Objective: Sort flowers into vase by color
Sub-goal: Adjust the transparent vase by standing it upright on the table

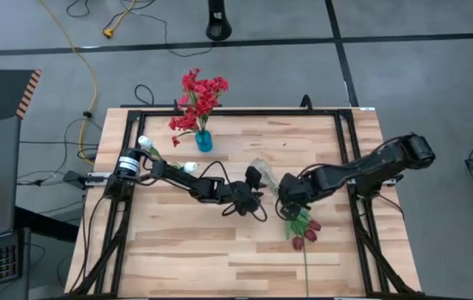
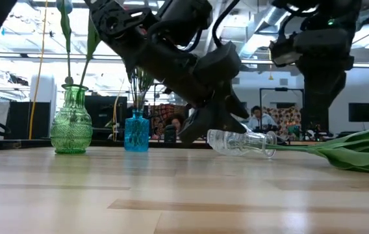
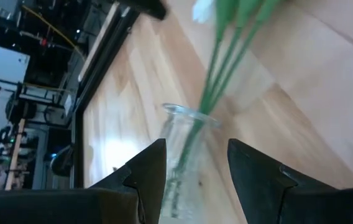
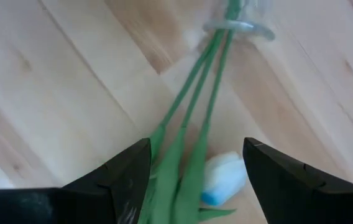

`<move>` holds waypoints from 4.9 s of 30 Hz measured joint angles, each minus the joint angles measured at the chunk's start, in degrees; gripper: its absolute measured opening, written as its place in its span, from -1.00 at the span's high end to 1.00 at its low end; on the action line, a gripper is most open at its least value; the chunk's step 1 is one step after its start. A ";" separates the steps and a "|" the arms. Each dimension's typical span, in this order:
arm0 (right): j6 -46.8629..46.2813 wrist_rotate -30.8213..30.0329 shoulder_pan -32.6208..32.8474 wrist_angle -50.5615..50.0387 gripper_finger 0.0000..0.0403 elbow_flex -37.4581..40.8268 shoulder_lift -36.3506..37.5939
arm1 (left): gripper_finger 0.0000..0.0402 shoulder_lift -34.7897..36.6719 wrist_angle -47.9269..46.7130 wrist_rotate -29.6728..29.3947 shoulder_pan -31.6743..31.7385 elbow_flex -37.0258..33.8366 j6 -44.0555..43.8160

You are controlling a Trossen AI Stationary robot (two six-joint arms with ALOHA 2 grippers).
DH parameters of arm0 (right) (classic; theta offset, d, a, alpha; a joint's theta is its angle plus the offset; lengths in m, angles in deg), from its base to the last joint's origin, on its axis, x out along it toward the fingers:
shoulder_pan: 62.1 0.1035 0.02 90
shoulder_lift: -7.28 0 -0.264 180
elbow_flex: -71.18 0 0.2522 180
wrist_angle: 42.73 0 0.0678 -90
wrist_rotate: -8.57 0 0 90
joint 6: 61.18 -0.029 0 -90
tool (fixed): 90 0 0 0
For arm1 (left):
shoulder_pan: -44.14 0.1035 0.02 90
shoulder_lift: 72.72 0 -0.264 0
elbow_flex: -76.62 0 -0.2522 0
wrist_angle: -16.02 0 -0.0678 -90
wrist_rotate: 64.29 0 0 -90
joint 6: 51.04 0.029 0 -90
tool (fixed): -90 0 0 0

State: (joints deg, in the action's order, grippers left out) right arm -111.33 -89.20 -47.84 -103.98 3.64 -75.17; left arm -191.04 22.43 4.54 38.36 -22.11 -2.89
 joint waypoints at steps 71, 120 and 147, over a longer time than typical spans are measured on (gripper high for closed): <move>-2.31 -3.03 6.61 8.25 -0.41 -0.61 -10.99 | -0.44 -0.04 -9.03 11.19 5.14 7.89 0.52; -1.88 -0.94 4.00 5.84 -0.41 -0.70 -10.99 | -0.36 -17.57 -43.22 15.33 9.56 37.94 -4.32; -3.13 -4.92 5.33 -3.28 -0.41 -7.13 -10.91 | 0.20 -17.49 -42.82 16.44 9.49 37.85 -2.26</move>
State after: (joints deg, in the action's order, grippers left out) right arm -114.47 -94.12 -42.51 -107.25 -3.49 -86.08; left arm -208.53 -20.39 20.98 47.85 15.74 -5.15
